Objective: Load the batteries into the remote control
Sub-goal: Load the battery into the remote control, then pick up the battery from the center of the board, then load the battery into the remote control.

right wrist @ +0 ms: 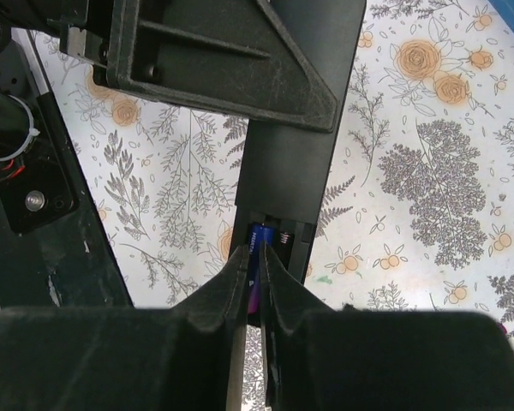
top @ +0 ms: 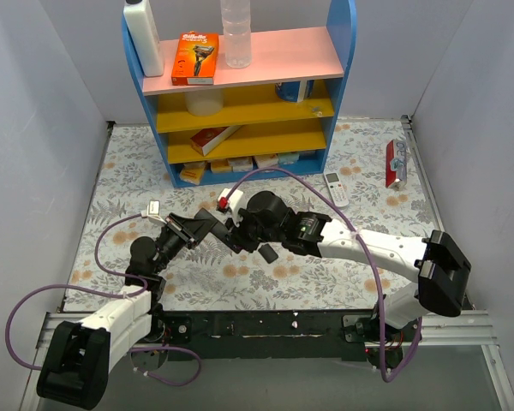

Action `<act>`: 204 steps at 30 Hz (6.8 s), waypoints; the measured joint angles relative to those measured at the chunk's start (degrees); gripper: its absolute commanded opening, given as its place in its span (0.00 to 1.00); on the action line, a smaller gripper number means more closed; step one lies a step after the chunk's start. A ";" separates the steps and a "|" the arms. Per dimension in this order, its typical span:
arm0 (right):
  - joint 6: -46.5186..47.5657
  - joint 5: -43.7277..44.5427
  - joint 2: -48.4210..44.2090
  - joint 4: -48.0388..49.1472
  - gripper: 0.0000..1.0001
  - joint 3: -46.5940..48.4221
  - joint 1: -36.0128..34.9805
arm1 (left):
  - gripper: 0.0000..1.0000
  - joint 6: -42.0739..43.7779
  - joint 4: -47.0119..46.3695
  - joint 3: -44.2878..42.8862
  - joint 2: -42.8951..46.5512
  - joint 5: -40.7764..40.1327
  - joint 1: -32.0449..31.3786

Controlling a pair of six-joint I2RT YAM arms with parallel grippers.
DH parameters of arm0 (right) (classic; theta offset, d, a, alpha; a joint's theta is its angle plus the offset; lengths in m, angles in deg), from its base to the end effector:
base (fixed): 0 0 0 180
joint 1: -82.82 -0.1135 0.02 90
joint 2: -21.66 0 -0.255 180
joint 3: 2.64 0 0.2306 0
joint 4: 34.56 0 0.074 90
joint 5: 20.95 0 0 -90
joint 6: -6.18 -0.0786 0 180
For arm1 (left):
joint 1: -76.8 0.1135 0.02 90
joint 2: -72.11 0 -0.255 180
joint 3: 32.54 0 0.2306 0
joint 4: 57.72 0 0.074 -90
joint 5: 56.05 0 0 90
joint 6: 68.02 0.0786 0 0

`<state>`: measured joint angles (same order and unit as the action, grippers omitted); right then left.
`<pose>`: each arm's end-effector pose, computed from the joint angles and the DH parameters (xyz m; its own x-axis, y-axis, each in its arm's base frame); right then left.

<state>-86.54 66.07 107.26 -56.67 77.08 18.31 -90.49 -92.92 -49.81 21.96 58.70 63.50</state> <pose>0.1532 0.3308 0.2726 -0.2455 -0.4047 -0.8809 -0.9106 0.4080 0.0663 0.1827 -0.0770 0.1900 -0.5843 -0.7242 0.3662 -0.1990 -0.3096 -0.9298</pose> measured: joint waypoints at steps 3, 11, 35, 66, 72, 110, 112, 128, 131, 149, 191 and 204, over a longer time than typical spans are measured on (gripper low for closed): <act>0.04 0.48 -0.63 -1.53 0.29 0.02 0.00 | 0.00 1.42 1.68 0.00 1.40 -0.24 0.00; -0.85 6.36 -6.27 -4.00 0.39 -1.07 2.91 | 0.00 6.32 7.93 0.00 5.88 -1.70 0.00; -7.74 11.52 12.66 -10.64 0.37 -5.01 20.37 | 0.00 8.37 8.55 0.00 4.72 -1.18 0.00; -9.03 12.24 15.76 -6.47 0.01 -4.35 20.06 | 0.00 1.25 3.04 0.00 2.54 0.37 0.00; -6.16 11.56 10.05 -10.47 0.01 -5.57 18.25 | 0.00 0.02 0.83 0.00 0.50 0.85 0.00; -1.53 5.33 11.76 -40.41 0.01 26.03 -0.76 | 0.00 -0.09 -2.95 0.00 -2.69 0.09 -0.02; -1.55 5.29 11.96 -40.96 0.01 26.73 -0.76 | 0.00 -0.24 -2.95 0.00 -2.69 0.07 -0.02; -2.71 7.56 15.39 -45.11 0.08 30.77 -0.94 | 0.00 -0.55 -2.95 0.00 -2.62 0.09 -0.02; -2.95 7.56 15.69 -46.49 0.09 32.00 -1.03 | 0.00 -1.07 -3.30 0.00 -2.54 0.09 -0.02; -3.34 7.96 20.85 -52.92 0.25 40.30 -1.14 | 0.00 -0.74 -4.28 0.00 -1.68 0.11 -0.02; 14.75 3.93 -3.34 -35.93 0.52 18.14 -0.98 | 0.00 -2.01 -0.09 0.00 1.22 1.88 -0.17; 32.37 -9.07 -12.98 -19.52 0.42 -0.81 -0.85 | 0.00 -2.01 4.13 0.00 4.72 2.93 -0.24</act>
<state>-54.17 57.00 94.28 -76.19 76.27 17.46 -92.50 -88.79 -49.81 26.68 61.63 63.26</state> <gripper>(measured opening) 0.446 0.165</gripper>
